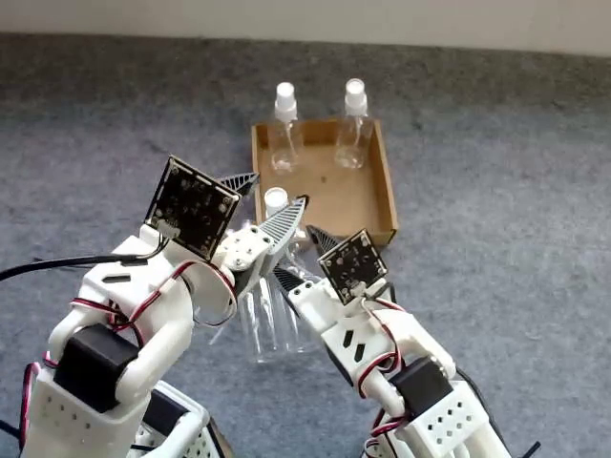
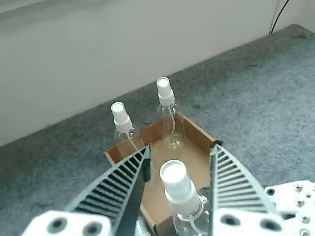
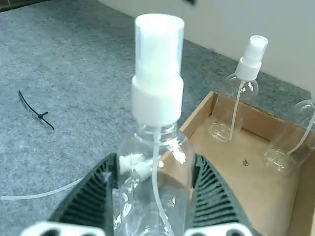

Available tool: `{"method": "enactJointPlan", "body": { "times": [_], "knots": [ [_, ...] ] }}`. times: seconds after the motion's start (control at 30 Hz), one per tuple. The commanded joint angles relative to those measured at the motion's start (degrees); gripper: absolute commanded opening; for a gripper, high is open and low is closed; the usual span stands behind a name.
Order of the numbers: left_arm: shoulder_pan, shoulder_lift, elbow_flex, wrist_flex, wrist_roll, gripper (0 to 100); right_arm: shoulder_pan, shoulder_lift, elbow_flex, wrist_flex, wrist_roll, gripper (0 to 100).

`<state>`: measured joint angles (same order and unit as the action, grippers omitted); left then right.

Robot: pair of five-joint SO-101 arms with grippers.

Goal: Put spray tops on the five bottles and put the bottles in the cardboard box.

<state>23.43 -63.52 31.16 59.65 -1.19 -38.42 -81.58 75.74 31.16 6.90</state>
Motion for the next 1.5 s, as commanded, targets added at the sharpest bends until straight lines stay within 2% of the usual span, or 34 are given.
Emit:
{"method": "enactJointPlan", "body": {
  "times": [0.0, 0.13, 0.53, 0.8, 0.93, 1.1, 1.33, 1.47],
  "knots": [
    [-3.3, -0.4, -0.3, -0.4, -0.4, 19, 0.0, -0.7, -0.4, -1.6, -0.4, 0.5],
    [-6.7, -0.4, 2.3, -0.4, -0.4, 19, 0.0, -0.7, -0.4, -1.6, -0.4, 0.5],
    [-7.3, -0.4, 6.3, -0.4, -0.5, 19, 0.0, -0.9, -0.6, -1.6, -0.4, 0.5],
    [-9.5, -0.3, 6.5, -3.5, -0.5, 19, -0.2, -18.4, 5.0, -1.3, -0.3, 0.5],
    [-9.2, -0.3, 6.5, -3.6, -0.4, 19, -0.2, -24.0, 8.0, 3.4, -0.1, 0.5],
    [-6.1, -0.4, 7.8, -3.3, -2.8, 19, -0.2, -22.6, 7.8, 3.6, -0.1, 0.5],
    [-6.2, -0.7, 5.7, -3.3, -3.9, 19, -0.1, -22.8, 8.1, 3.8, 0.0, 0.5],
    [-11.3, -0.5, 5.3, -3.4, -4.0, 19, 0.2, -22.8, 8.0, 3.8, 0.0, 0.5]
  ]
}}
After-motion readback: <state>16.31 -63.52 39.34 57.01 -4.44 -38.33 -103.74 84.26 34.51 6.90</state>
